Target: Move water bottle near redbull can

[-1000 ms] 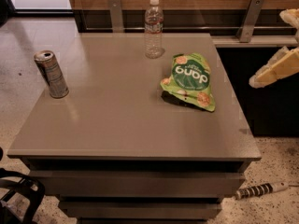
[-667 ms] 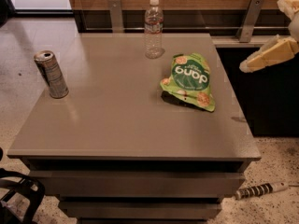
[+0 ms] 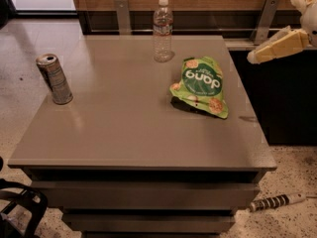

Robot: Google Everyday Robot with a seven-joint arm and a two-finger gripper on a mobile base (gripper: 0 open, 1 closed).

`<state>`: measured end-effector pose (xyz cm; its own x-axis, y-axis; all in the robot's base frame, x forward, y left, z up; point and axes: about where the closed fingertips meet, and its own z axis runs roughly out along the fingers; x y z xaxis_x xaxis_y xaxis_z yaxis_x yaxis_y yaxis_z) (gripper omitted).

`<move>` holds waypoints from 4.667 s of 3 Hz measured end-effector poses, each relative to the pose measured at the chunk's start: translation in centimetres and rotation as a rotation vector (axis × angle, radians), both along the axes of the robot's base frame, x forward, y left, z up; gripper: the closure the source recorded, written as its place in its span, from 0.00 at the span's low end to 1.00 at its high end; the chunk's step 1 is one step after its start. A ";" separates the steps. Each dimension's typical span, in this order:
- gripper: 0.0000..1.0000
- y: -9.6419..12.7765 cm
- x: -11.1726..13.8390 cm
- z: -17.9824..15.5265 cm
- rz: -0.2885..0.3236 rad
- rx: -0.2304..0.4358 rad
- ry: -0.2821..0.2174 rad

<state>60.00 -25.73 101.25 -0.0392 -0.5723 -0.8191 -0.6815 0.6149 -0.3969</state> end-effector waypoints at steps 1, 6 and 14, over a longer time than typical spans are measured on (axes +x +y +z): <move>0.00 2.0 2.3 -0.2 0.041 0.015 0.000; 0.00 13.5 15.3 -2.8 0.204 0.244 0.017; 0.00 22.0 21.4 -8.2 0.298 0.552 0.041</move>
Offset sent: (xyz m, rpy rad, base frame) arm 0.0951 0.0860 -0.0042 0.0811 -0.0340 0.1635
